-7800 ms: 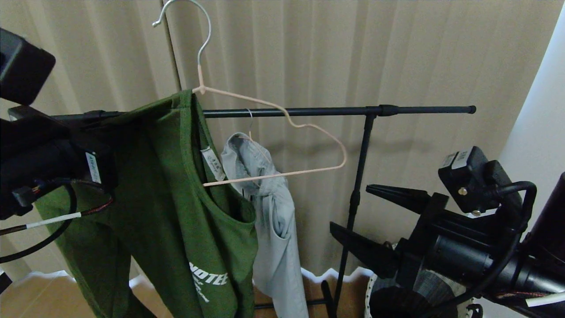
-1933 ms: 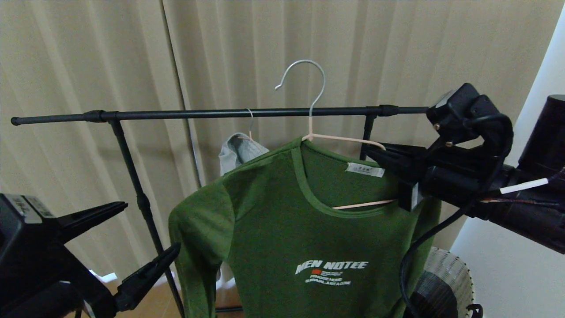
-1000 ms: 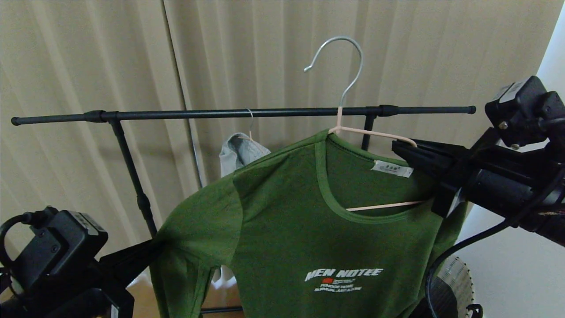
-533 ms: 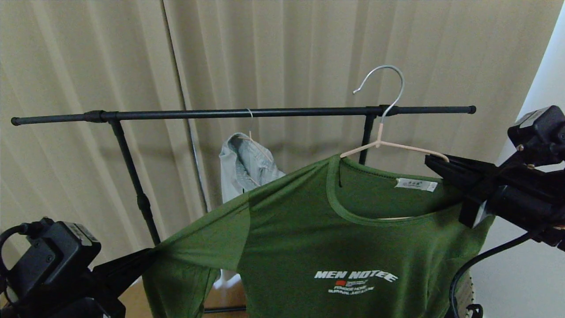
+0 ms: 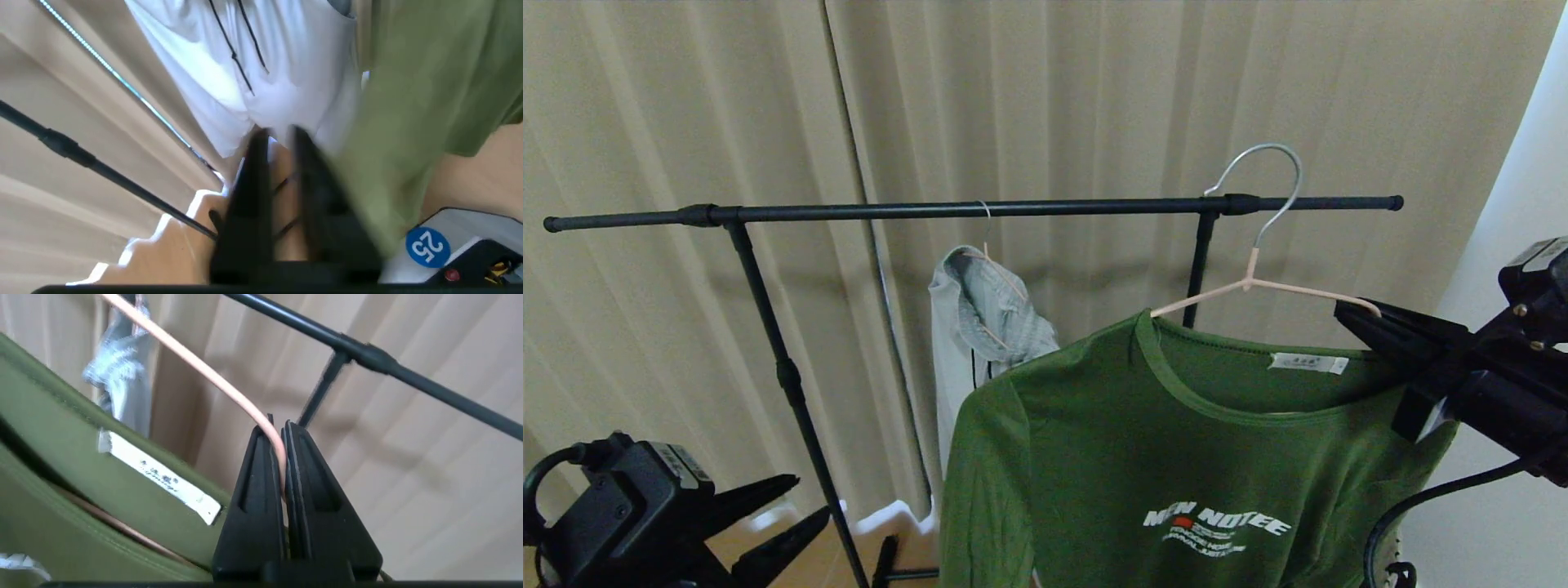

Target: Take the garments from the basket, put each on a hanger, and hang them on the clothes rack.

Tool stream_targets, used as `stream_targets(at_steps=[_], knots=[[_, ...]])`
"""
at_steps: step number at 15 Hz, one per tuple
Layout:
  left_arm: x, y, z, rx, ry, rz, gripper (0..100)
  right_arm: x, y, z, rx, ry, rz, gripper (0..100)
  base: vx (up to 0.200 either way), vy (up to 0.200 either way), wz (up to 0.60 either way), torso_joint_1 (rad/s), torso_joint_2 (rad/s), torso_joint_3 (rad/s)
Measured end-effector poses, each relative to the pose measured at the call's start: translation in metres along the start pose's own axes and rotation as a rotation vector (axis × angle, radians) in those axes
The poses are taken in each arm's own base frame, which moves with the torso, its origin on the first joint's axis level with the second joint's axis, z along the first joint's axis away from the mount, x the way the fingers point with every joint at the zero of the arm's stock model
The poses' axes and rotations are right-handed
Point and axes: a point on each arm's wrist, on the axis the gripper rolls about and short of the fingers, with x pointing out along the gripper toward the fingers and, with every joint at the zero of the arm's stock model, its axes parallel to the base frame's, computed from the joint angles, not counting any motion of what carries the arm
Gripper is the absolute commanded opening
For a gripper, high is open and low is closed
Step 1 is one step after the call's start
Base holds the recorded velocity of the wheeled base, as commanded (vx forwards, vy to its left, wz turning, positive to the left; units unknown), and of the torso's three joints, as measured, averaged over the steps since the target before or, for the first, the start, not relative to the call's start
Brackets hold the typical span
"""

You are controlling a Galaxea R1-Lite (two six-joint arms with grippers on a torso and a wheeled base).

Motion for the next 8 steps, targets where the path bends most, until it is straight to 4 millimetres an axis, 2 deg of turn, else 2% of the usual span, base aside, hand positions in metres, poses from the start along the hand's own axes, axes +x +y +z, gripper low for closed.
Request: stream_targets(at_steps=[4,8], knots=[[-0.006,-0.001,-0.003,-0.011,-0.021,0.009,100,-0.013,0.003,-0.009,0.013,0.019,0.008,0,0.000,0.000,0.00,0.000,0.00,0.000],[-0.020,0.008,0.000,-0.063,-0.090,0.103,100,-0.020,0.000,-0.014,0.059,0.031,-0.012,0,0.000,0.000,0.00,0.000,0.00,0.000]])
